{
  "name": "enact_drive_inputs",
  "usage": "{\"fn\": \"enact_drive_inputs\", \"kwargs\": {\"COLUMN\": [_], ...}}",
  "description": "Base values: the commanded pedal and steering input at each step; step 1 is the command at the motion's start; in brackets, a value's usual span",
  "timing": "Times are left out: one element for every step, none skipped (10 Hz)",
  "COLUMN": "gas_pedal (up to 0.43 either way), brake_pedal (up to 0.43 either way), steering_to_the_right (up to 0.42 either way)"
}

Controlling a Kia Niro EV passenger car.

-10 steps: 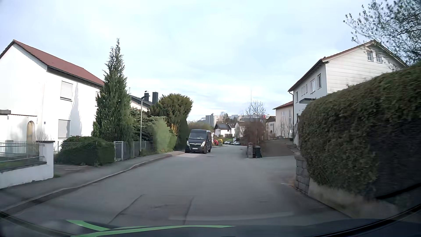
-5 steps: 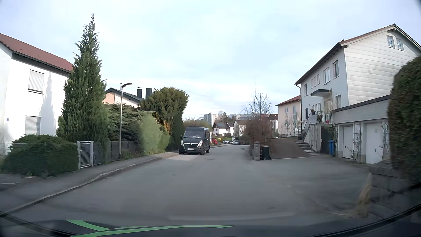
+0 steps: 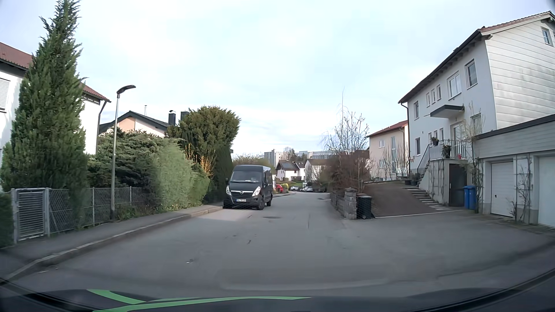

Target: Follow the waypoints while adhering to traffic rules and regulations

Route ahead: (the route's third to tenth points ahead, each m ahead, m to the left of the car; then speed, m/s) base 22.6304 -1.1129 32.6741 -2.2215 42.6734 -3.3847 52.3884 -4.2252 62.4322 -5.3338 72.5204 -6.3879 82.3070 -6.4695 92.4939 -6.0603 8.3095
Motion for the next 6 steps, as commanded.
{"fn": "enact_drive_inputs", "kwargs": {"gas_pedal": [0.059, 0.059, 0.059, 0.059, 0.059, 0.059], "brake_pedal": [0.0, 0.0, 0.0, 0.0, 0.0, 0.0], "steering_to_the_right": [0.018, 0.019, 0.019, 0.019, 0.021, 0.022]}}
